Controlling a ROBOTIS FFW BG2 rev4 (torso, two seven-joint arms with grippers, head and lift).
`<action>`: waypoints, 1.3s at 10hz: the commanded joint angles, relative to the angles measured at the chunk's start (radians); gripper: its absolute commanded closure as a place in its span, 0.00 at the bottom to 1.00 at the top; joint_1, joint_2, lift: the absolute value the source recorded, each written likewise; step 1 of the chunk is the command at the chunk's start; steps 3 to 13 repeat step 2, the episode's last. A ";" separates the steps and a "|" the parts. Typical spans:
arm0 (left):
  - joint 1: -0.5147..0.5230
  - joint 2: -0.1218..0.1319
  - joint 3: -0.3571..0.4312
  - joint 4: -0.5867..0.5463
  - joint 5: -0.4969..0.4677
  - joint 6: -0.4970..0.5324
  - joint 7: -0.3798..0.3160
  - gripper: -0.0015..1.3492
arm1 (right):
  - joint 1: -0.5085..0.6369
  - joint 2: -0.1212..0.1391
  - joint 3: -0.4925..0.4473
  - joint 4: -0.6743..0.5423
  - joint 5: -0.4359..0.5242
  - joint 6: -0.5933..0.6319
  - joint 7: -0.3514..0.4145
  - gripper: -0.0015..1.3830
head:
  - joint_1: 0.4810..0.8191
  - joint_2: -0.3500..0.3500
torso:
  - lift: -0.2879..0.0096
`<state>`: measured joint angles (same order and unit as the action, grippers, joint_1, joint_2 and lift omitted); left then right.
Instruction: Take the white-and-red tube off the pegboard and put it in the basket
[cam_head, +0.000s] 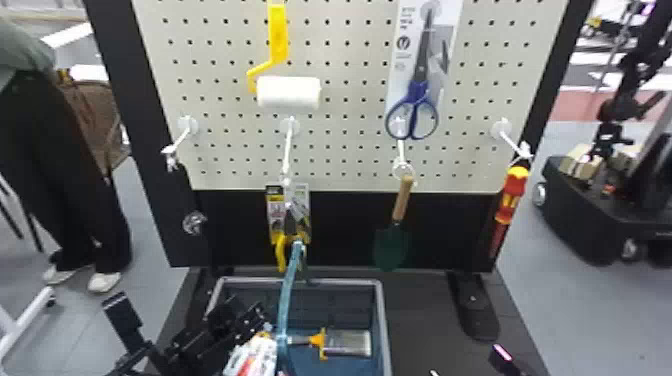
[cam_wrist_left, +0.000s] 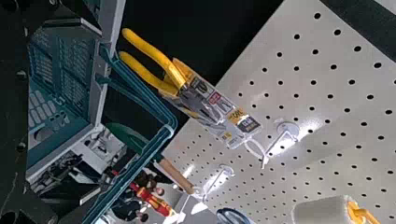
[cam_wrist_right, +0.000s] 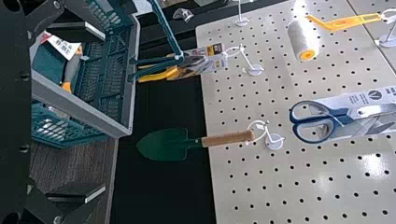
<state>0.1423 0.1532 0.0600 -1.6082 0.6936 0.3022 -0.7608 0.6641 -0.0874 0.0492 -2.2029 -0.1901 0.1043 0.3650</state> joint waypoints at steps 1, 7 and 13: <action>0.000 -0.001 0.001 0.002 0.001 -0.005 0.000 0.09 | 0.000 0.000 0.000 0.000 0.000 0.000 0.000 0.12 | 0.20 0.50 | 0.63; 0.000 -0.001 0.001 -0.001 0.001 -0.003 -0.002 0.09 | 0.000 0.000 0.000 0.002 0.000 0.000 0.000 0.12 | 0.20 0.50 | 0.63; 0.000 -0.001 0.001 -0.001 0.001 -0.003 -0.002 0.09 | 0.000 0.000 0.000 0.002 0.000 0.000 0.000 0.12 | 0.20 0.50 | 0.63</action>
